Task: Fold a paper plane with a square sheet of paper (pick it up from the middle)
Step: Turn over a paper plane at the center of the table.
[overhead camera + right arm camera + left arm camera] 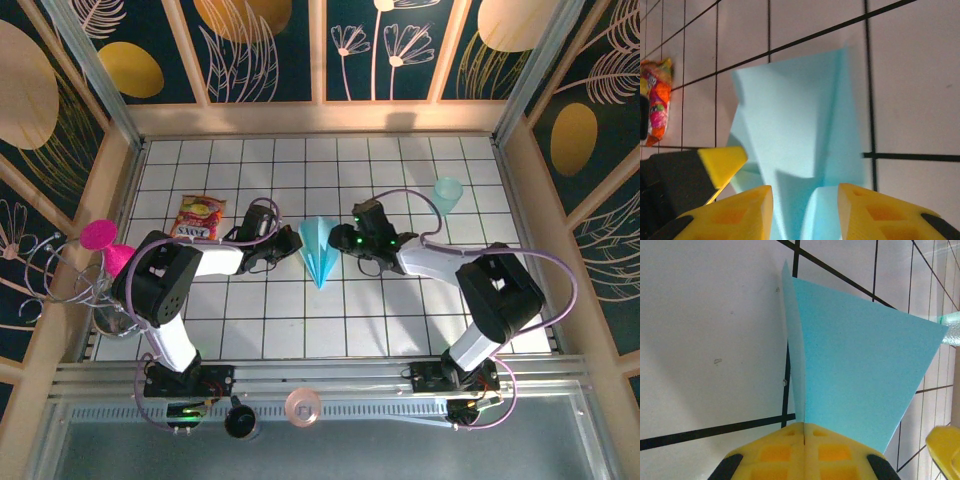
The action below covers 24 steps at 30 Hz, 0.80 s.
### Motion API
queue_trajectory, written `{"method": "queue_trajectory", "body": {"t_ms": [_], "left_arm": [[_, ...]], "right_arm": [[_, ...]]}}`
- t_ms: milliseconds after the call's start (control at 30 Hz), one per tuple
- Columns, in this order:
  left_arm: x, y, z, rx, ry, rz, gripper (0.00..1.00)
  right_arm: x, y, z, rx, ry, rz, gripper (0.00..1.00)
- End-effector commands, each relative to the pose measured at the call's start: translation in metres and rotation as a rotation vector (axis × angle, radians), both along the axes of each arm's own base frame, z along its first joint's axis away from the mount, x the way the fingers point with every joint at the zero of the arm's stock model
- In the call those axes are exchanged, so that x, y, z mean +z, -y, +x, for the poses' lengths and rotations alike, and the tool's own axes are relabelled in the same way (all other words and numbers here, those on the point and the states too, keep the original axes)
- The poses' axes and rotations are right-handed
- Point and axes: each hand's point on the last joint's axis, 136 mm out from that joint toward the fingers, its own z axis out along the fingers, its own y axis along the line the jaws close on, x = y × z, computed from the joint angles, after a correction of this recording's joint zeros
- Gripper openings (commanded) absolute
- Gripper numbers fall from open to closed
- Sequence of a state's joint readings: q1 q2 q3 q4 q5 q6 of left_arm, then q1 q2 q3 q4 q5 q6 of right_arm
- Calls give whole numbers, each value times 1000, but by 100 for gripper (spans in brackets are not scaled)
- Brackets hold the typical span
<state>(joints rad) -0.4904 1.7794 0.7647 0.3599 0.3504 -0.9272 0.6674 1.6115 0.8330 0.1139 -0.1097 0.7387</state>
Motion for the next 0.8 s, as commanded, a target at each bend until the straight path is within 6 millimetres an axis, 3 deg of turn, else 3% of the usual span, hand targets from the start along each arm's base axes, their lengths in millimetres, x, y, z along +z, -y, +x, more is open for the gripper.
{"method": "queue_trajectory", "body": {"t_ms": [0, 400, 533, 767], "left_arm": [[2, 4, -2, -8, 0, -24, 0], [7, 6, -2, -16, 4, -42, 0], [9, 7, -1, -18, 7, -45, 0], [8, 7, -1, -15, 6, -42, 0]], "right_arm": [[-8, -2, -10, -15, -26, -75, 40], [-30, -44, -27, 65, -94, -121, 43], [-29, -42, -28, 49, -91, -141, 45], [-7, -23, -22, -47, -20, -174, 49]]}}
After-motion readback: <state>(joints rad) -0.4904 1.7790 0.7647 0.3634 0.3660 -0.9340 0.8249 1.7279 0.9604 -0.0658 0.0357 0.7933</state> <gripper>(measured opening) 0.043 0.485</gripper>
